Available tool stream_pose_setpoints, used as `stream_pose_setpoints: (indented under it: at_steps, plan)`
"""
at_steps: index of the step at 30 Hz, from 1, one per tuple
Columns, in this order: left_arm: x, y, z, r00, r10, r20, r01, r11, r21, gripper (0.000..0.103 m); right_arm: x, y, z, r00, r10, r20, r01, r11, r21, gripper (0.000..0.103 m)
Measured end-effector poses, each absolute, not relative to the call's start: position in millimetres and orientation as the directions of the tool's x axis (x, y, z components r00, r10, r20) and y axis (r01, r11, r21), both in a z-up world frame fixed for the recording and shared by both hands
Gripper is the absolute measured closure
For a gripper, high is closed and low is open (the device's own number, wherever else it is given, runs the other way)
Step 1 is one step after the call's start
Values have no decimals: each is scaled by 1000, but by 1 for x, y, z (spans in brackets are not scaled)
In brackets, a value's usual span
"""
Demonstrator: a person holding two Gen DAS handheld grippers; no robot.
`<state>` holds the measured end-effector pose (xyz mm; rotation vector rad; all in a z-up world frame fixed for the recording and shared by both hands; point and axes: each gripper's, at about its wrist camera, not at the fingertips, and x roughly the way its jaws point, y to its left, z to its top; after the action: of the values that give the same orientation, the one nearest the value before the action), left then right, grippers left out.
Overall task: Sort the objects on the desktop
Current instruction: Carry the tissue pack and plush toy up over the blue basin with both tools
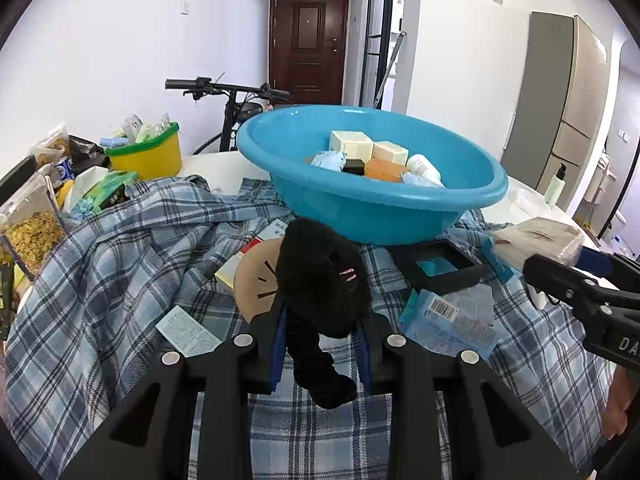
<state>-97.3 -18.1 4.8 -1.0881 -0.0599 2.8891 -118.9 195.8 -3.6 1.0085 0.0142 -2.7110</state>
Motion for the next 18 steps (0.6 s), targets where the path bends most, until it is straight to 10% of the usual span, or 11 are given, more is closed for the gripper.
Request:
stream_pose_setpoints:
  at_steps: [18]
  plan:
    - [-80, 3, 25, -800, 65, -597, -59, -998, -29, 73, -102, 208, 11, -792, -200, -577, 209, -976, 51, 31]
